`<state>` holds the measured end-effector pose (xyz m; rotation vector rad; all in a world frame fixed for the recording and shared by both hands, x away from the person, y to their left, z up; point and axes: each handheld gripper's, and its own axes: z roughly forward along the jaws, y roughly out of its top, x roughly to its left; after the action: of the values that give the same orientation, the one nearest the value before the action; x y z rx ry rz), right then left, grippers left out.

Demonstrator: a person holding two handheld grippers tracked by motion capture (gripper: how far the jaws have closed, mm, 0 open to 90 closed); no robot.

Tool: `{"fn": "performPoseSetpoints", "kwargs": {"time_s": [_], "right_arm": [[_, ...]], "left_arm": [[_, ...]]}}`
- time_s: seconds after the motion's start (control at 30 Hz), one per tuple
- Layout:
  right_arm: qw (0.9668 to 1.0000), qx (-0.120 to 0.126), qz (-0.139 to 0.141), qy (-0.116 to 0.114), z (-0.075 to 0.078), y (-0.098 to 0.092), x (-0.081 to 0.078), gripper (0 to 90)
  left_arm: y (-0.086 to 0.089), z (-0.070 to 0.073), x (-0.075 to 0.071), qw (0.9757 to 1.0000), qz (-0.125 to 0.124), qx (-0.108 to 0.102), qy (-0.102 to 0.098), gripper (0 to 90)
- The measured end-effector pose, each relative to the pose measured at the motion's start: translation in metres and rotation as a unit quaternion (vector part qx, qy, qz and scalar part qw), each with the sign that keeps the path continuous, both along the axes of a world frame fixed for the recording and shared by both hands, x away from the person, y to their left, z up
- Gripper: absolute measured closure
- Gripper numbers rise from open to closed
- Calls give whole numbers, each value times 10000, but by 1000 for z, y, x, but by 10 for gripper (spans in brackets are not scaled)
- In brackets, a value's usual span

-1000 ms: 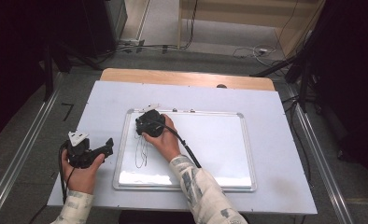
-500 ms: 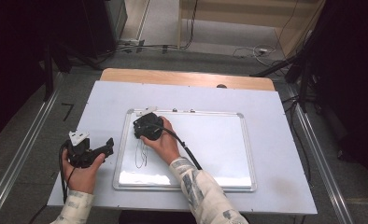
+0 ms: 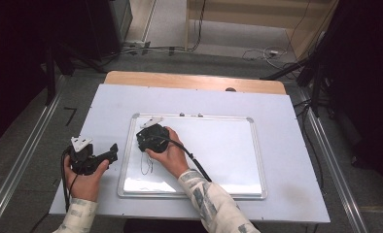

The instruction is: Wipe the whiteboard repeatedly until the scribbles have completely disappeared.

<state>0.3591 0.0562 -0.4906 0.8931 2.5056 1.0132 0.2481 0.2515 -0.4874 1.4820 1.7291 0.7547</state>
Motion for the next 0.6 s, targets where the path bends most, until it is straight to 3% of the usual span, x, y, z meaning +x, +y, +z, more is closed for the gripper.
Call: {"fn": "performPoseSetpoints", "kwargs": {"time_s": [0.33, 0.6], "right_arm": [[9995, -9, -316, 6, 1, 0, 28, 393], [9998, 9, -200, -61, 0, -2, 16, 394]], "left_arm": [[1, 0, 0, 10000, 16, -16, -16, 86], [1, 0, 1, 10000, 8, -12, 6, 85]]}}
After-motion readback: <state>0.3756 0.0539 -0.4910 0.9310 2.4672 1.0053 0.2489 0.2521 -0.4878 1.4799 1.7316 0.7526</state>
